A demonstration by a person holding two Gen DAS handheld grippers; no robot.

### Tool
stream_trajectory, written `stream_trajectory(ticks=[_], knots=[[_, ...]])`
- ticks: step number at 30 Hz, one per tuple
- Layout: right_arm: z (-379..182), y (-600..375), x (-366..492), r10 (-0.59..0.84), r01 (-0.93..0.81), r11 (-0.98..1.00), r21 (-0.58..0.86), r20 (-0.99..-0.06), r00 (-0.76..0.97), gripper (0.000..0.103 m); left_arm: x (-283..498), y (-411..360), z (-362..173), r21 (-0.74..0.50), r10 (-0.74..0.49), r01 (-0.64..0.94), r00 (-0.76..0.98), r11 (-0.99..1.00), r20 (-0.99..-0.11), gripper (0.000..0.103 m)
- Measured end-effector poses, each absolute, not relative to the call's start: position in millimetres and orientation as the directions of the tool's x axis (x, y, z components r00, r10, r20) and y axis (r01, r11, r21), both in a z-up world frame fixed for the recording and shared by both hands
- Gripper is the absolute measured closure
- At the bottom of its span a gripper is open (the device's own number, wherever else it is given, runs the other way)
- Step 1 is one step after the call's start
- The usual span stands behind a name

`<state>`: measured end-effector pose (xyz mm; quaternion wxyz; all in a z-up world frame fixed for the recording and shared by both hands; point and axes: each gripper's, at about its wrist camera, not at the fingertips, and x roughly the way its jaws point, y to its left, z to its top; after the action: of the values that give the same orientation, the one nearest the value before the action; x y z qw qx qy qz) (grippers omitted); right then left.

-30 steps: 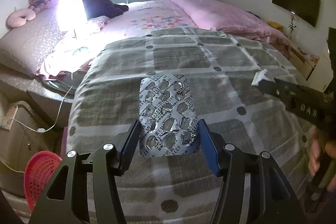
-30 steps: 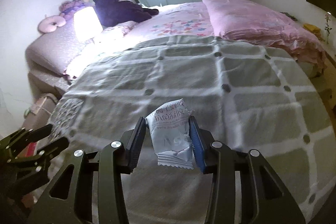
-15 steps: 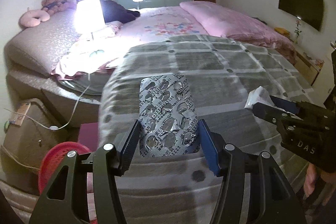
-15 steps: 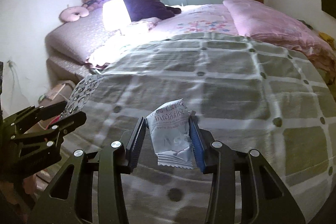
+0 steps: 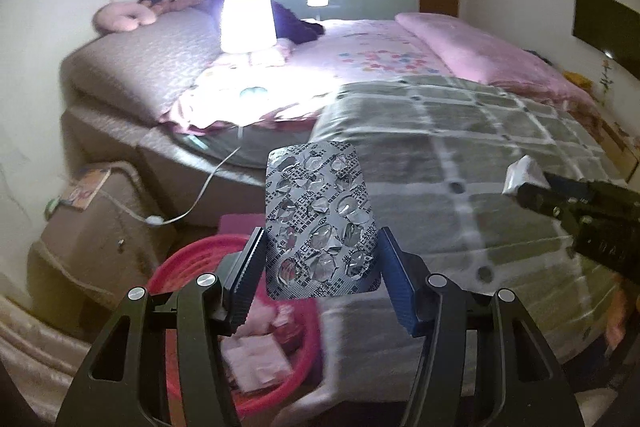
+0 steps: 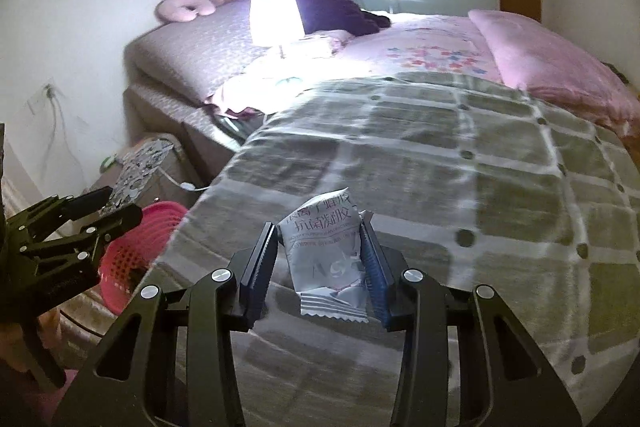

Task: Collect trash
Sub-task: 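Carry the blister pack and white wrapper to the pink basket and open both tools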

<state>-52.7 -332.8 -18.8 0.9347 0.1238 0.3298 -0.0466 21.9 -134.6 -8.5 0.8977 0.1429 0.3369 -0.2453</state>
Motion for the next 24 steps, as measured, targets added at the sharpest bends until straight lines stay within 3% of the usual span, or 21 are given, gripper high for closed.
stream_trajectory(ticks=[24], knots=[[-23,-218,7,0.157,-0.077,0.986,0.146,-0.684,0.712,0.062,53,-27,-34,0.051,-0.182,0.303,0.690,0.952,-0.700,0.049]])
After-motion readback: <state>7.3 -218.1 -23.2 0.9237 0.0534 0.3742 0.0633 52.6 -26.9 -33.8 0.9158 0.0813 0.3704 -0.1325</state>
